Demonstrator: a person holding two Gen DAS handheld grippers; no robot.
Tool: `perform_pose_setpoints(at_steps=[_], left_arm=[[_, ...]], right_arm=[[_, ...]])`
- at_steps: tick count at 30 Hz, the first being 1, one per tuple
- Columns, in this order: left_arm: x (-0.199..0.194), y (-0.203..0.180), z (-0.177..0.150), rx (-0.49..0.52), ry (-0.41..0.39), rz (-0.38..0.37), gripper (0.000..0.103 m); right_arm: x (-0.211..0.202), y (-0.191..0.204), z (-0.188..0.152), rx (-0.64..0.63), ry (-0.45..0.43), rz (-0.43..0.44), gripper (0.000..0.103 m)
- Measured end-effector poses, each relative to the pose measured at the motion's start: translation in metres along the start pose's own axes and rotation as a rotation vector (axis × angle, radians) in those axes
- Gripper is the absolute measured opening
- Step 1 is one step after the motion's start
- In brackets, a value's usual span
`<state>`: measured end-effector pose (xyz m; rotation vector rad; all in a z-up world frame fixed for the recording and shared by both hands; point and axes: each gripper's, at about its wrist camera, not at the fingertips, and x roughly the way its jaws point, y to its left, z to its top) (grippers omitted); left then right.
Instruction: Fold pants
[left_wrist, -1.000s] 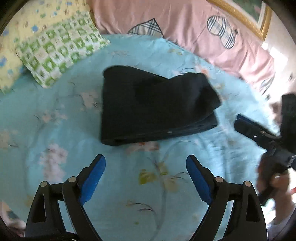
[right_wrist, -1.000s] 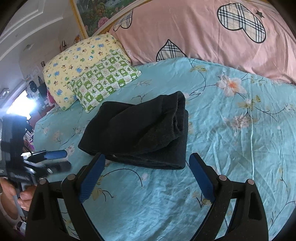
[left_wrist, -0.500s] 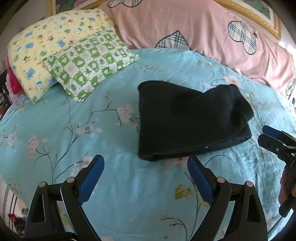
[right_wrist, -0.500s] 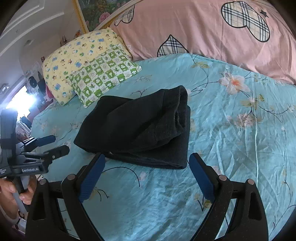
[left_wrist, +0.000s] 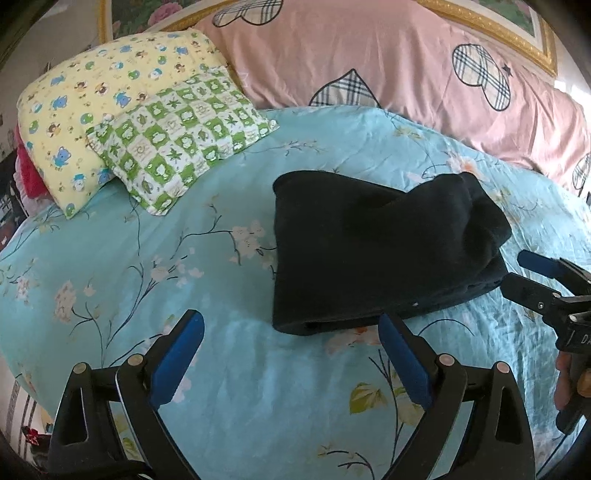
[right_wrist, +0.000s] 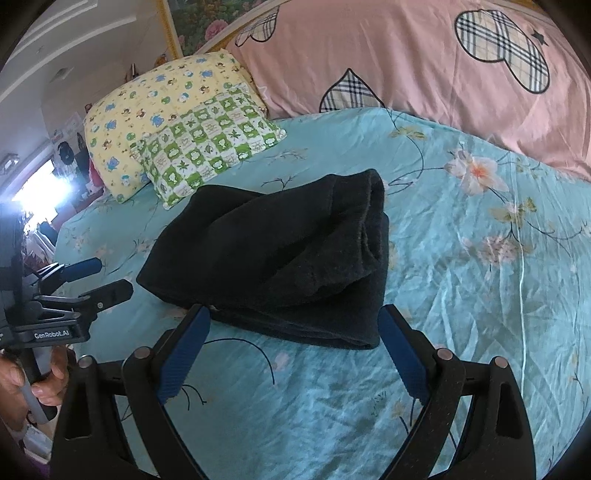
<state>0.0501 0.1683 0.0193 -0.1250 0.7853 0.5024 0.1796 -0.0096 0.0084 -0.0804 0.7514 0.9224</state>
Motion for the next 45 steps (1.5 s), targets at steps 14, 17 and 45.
perform_pose_setpoints(at_steps=[14,17,45], left_arm=[[0.009,-0.015,0.002,0.054,0.014,-0.041,0.096],[0.011,-0.015,0.003,0.055,0.020,-0.041,0.096],[0.021,-0.014,0.024,0.031,0.002,-0.056,0.096]], right_arm=[[0.006,0.007,0.003,-0.023,0.003,0.002,0.092],[0.008,0.008,0.004,-0.025,0.004,0.006,0.092],[0.010,0.009,0.012,-0.027,-0.020,0.001,0.092]])
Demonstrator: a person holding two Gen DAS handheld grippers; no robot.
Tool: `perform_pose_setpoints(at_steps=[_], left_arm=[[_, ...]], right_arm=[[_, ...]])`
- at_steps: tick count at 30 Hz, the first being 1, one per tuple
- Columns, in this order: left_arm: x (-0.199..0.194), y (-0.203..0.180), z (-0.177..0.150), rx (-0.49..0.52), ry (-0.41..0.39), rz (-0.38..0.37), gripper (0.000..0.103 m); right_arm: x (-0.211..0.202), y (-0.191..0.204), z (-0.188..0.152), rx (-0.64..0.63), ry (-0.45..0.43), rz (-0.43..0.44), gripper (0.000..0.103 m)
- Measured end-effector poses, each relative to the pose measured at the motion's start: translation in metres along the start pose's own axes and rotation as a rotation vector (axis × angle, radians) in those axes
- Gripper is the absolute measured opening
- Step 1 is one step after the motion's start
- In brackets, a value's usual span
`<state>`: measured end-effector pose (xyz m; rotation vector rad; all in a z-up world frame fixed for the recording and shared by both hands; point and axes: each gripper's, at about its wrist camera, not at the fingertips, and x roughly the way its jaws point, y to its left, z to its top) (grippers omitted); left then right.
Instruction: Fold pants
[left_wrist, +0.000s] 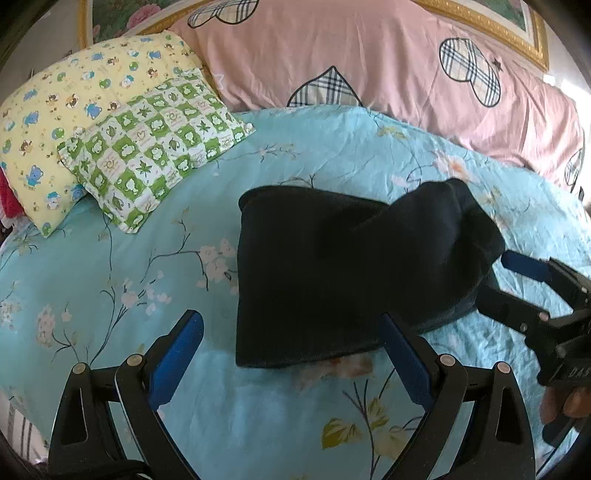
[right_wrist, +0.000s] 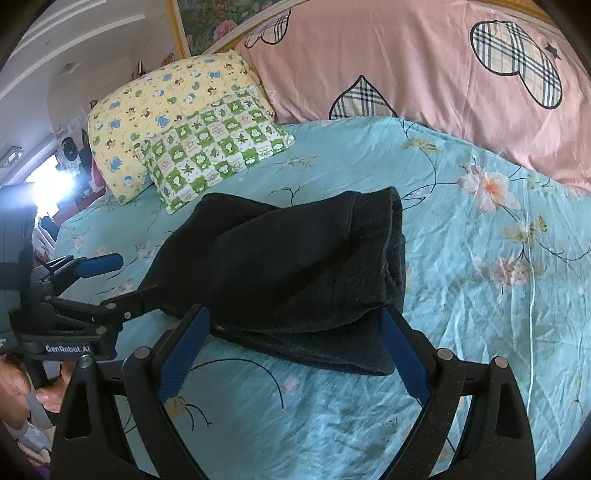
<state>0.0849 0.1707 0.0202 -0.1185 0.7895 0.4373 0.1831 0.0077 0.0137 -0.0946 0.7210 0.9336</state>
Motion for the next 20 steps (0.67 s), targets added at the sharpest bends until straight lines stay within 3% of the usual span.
perform_pose_setpoints(at_steps=[20], left_arm=[[-0.006,-0.006,0.012,0.000,-0.027,-0.005,0.096]], right_arm=[[-0.015,-0.007,0.002,0.023,-0.018,-0.033,0.092]])
